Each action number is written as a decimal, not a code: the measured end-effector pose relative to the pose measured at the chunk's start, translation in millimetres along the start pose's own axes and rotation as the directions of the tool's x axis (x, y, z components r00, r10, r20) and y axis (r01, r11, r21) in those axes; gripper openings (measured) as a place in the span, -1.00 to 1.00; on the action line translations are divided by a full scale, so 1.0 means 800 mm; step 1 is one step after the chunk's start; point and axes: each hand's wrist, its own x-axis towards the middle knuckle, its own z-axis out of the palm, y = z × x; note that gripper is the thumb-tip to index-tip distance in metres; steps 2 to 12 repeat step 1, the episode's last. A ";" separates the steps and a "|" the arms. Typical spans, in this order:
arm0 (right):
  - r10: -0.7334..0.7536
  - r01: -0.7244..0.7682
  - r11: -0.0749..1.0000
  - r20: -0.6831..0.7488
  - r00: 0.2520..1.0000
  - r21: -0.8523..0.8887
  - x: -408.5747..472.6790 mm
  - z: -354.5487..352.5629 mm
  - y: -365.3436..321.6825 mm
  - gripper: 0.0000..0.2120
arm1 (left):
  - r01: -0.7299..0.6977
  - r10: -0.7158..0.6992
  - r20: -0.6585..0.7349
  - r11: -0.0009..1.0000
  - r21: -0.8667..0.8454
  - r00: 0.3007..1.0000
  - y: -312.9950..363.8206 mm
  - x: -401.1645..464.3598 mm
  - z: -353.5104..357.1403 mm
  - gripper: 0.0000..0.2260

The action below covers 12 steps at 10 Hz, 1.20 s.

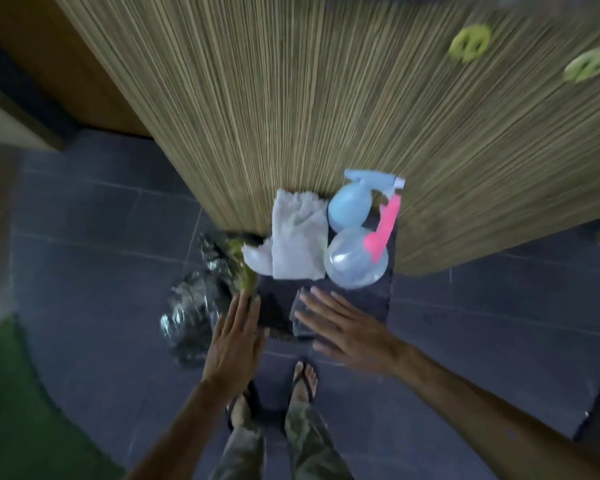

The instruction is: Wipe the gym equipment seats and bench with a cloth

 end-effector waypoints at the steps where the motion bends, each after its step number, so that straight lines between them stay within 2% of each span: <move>1: 0.081 -0.063 0.991 -0.144 0.986 0.121 -0.023 -0.090 -0.062 -0.45 | 0.104 -0.109 -0.049 0.988 -0.110 0.993 -0.028 -0.091 0.006 -0.30; 12: 0.081 -0.063 0.991 -0.144 0.986 0.121 -0.023 -0.090 -0.062 -0.45 | 0.104 -0.109 -0.049 0.988 -0.110 0.993 -0.028 -0.091 0.006 -0.30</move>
